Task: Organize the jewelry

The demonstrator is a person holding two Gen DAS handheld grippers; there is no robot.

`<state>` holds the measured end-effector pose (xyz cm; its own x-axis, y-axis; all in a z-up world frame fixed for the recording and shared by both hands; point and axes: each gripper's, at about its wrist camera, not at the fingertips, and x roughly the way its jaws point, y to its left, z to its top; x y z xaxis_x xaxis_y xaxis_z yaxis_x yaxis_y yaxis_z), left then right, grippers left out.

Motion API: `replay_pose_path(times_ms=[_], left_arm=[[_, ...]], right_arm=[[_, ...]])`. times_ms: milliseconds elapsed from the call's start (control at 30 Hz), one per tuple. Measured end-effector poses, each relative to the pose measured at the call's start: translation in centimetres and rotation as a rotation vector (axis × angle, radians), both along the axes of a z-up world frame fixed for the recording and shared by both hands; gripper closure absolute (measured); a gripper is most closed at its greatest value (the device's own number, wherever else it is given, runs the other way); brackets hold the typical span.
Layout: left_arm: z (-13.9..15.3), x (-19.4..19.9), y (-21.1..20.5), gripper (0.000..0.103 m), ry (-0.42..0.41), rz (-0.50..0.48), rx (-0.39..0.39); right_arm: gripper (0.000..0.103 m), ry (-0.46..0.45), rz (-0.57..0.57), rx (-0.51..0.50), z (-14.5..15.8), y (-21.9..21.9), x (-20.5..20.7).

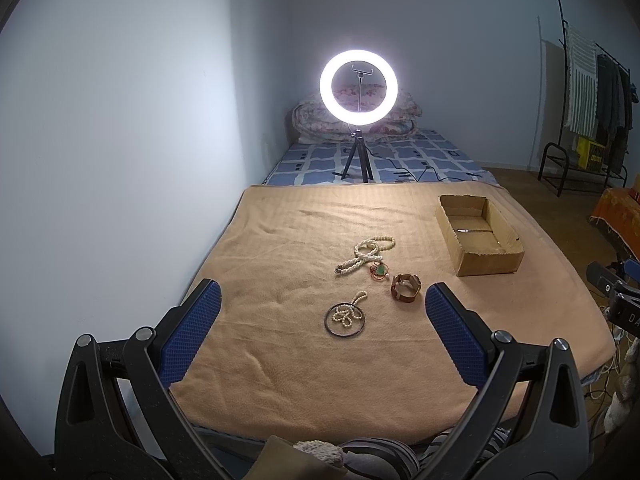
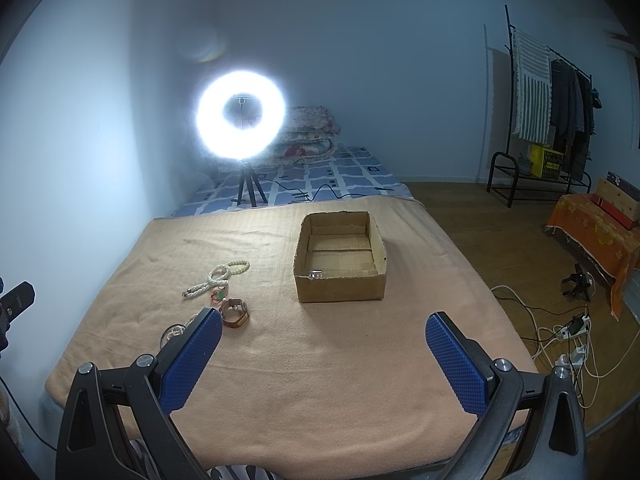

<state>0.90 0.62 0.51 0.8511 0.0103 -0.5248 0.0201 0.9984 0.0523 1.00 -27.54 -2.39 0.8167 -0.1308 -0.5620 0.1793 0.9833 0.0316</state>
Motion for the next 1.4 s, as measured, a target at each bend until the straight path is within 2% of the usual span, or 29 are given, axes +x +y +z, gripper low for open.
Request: replay_pose_path(times_ms=[433,767,833,1000,1067,1200,1267,1333,1367,1400], left_arm=[[-2.2,2.0,0.7,0.0,0.04,0.022,0.005],[-4.8,5.4,3.2,0.0,0.092,0.059,0.026],[-5.6,6.3,4.2,0.0,0.108,0.044,0.004],[-7.5,8.1,6.6,0.0,0.132,-0.034,-0.113],[-8.7,9.2,7.2,0.006,0.173,-0.034,-0.126],[-11.4,11.3,7.8,0.03,0.254,-0.042,-0.128],[-12.9,12.4,8.2,0.04,0.308,-0.054,-0.165],[-14.0,13.2,8.5,0.059,0.348,-0.065,-0.202],[-14.6,13.7,8.6,0.063,0.374,-0.07,-0.222],[-15.5,14.4,8.6,0.067,0.403,-0.083,-0.246]], right_arm=[[0.0,0.023,0.034,-0.011,-1.3,0.3,2.0],[0.0,0.024,0.069,0.005,-3.3,0.2,5.1],[0.0,0.029,0.086,-0.006,-3.8,0.4,6.0],[0.0,0.038,0.136,-0.019,-5.1,1.0,8.4],[0.0,0.063,0.158,-0.022,-5.9,1.3,9.8],[0.003,0.141,0.22,-0.033,-8.0,2.1,12.7],[0.005,0.171,0.246,-0.034,-8.9,2.5,13.8],[0.005,0.208,0.279,-0.028,-10.1,2.9,15.0],[0.007,0.224,0.296,-0.021,-10.6,3.1,15.6],[0.013,0.246,0.309,-0.015,-11.3,3.2,16.2]])
